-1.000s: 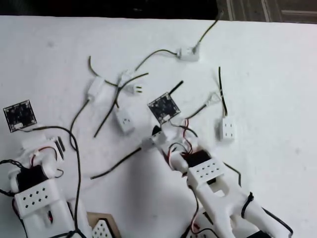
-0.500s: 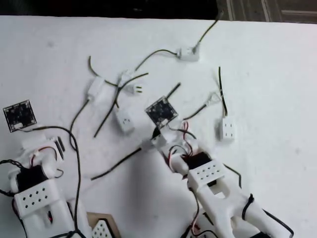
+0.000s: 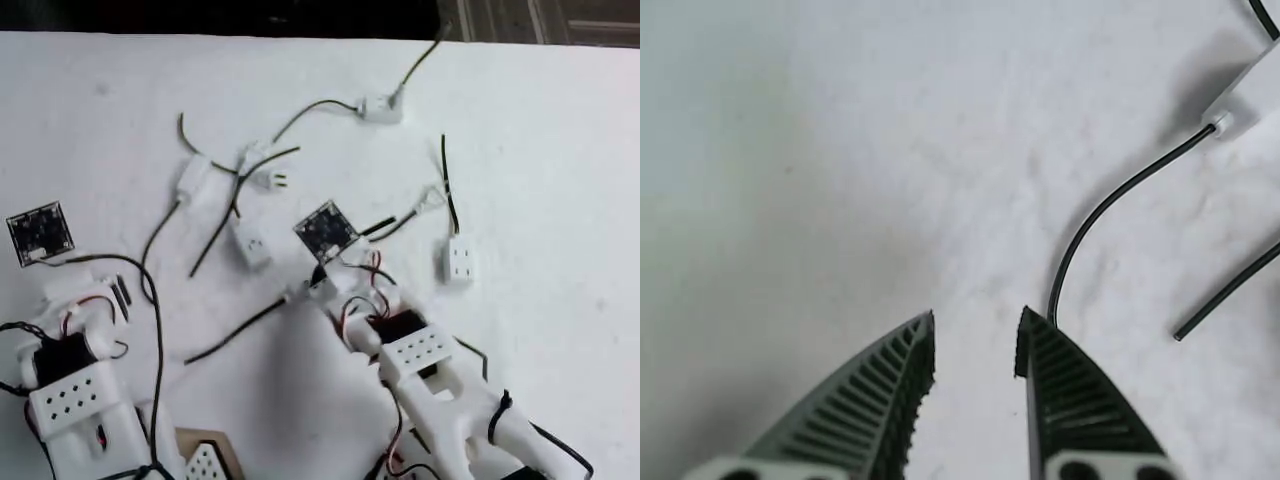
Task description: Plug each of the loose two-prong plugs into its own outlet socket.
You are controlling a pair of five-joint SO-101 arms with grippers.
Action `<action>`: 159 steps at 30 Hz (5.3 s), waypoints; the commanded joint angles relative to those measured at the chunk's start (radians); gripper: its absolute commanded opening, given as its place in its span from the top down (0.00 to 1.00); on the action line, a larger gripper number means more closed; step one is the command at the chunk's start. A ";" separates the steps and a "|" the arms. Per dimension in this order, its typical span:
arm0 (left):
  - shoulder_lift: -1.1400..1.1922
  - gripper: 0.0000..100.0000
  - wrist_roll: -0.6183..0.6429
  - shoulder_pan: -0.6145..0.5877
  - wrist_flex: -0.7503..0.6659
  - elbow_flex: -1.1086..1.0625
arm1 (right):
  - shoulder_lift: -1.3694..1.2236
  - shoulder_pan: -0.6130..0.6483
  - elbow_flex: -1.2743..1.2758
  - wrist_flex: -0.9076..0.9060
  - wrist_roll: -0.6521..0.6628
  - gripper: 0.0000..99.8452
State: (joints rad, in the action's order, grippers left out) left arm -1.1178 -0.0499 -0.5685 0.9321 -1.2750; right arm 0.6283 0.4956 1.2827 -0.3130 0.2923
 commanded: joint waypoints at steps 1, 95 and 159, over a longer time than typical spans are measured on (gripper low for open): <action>-0.016 0.85 -0.009 -0.004 -0.021 0.003 | -0.004 0.042 -0.002 -0.007 0.011 0.98; -0.016 0.85 -0.011 0.036 -0.028 -0.009 | -1.244 -0.367 -2.237 -0.891 -0.032 0.87; -0.016 0.85 -0.137 0.036 -0.040 0.011 | 0.067 -0.220 -1.165 -1.402 -0.023 0.82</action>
State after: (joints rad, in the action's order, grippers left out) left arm -1.1178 -0.0683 -0.5777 0.9091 -1.2873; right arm 0.5562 0.2900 -0.0077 -1.7093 0.2708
